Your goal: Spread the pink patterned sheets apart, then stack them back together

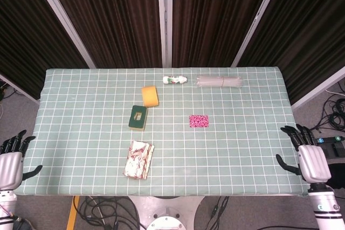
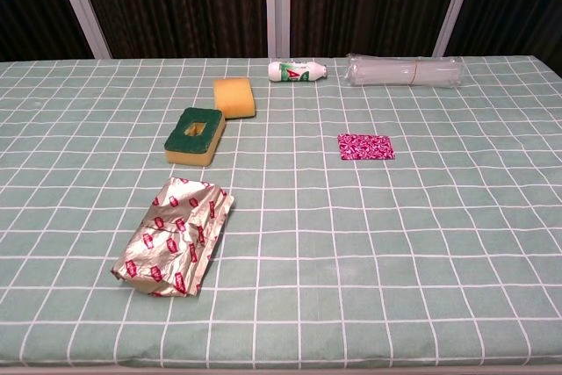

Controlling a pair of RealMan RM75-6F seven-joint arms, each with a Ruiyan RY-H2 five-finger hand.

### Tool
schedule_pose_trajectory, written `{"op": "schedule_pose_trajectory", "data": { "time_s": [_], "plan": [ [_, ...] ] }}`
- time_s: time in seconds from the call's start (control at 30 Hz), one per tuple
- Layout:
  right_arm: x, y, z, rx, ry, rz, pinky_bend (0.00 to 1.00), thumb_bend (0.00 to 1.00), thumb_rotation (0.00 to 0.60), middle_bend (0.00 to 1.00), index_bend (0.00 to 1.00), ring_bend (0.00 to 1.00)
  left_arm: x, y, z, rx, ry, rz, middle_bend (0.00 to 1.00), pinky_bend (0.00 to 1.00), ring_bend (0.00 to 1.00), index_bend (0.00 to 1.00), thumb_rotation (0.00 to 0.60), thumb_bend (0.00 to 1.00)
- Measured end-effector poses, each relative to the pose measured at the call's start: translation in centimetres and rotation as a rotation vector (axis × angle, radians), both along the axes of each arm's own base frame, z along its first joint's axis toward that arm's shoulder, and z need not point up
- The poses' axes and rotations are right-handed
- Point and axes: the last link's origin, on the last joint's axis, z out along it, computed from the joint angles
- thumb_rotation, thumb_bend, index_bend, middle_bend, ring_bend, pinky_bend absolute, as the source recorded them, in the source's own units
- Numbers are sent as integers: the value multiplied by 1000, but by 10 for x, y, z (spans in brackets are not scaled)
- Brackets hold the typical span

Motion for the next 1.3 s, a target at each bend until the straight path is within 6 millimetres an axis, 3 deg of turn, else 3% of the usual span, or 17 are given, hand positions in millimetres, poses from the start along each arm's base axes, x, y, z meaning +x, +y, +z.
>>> {"op": "schedule_pose_trajectory", "data": {
  "time_s": [0.17, 0.37, 0.6, 0.8, 1.1, 1.3],
  "plan": [
    [13, -25, -24, 93, 26, 18, 0, 374, 528, 118, 199, 0, 0, -3, -1, -3, -1, 3, 195, 168, 153, 268, 600, 118],
    [35, -69, -67, 225, 74, 49, 0, 429, 378, 1, 235, 0, -2, -2, 0, 0, -2, 9, 195, 168, 153, 268, 600, 118],
    [57, -114, -121, 340, 131, 64, 0, 441, 362, 0, 263, 0, -3, -4, -1, -1, -2, 14, 195, 168, 153, 268, 600, 118],
    [71, -141, -153, 374, 158, 77, 0, 446, 349, 0, 266, 0, -6, -2, -1, -1, -2, 19, 195, 168, 153, 268, 600, 117],
    [94, -169, -196, 430, 211, 88, 0, 445, 345, 0, 266, 0, -8, -4, 0, 0, -1, 26, 195, 168, 153, 268, 600, 118],
    [95, -183, -212, 452, 234, 65, 0, 446, 342, 0, 265, 0, -10, -8, 2, 5, 3, 40, 195, 168, 153, 268, 600, 118]
  ]
}}
